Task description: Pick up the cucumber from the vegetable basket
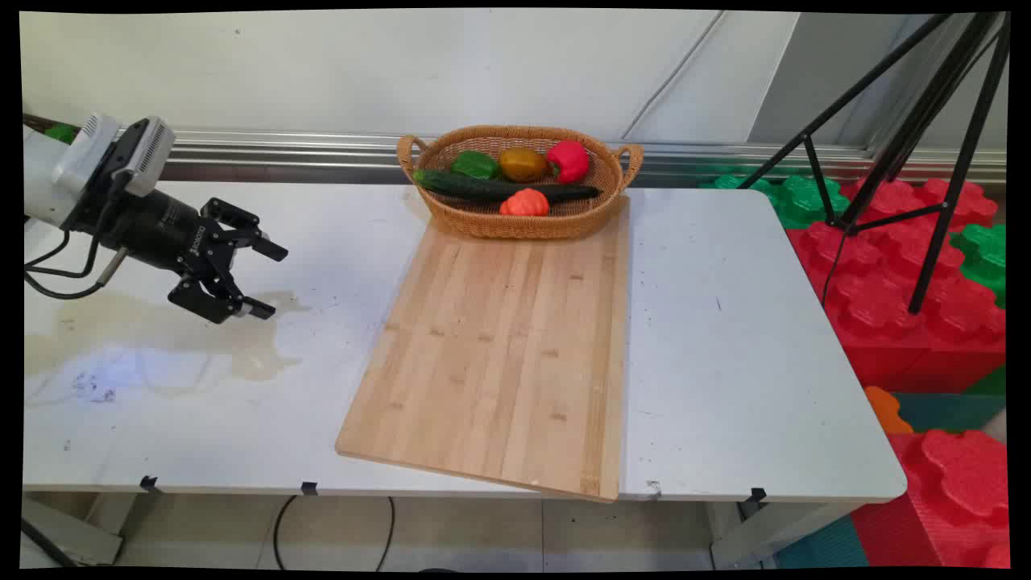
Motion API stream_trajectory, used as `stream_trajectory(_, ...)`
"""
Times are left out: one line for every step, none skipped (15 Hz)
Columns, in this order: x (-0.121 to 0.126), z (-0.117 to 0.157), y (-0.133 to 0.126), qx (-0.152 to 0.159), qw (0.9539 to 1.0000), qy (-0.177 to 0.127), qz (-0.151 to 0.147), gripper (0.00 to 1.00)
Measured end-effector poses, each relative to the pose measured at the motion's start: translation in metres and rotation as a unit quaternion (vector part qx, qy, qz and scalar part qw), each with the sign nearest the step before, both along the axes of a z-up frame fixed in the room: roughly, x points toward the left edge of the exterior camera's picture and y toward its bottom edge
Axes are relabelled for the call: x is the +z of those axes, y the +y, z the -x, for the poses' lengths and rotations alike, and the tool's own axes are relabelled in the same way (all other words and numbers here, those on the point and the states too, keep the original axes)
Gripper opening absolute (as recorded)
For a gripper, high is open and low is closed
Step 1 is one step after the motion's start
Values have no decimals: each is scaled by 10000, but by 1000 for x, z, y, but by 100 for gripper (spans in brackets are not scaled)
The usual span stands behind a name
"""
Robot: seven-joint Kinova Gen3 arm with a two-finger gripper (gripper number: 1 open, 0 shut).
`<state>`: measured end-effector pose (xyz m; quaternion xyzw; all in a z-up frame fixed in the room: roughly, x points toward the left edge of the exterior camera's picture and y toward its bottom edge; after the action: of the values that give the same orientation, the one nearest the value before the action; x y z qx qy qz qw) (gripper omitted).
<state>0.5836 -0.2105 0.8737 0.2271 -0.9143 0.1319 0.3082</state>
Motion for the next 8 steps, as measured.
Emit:
stream_trajectory(0,0,0,5,10000,7,7,100)
stream_trajectory(1,-1,-1,8,10000,13,14,100)
stream_trajectory(1,-1,-1,12,10000,17,20,100)
stream_trajectory(2,-1,-2,13,10000,22,27,100)
stream_trajectory(3,-1,-2,17,10000,30,42,100)
stream_trajectory(5,-1,-4,17,10000,52,75,100)
stream_trajectory(7,0,-6,16,9999,74,117,100)
stream_trajectory(10,1,-9,19,9998,96,164,100)
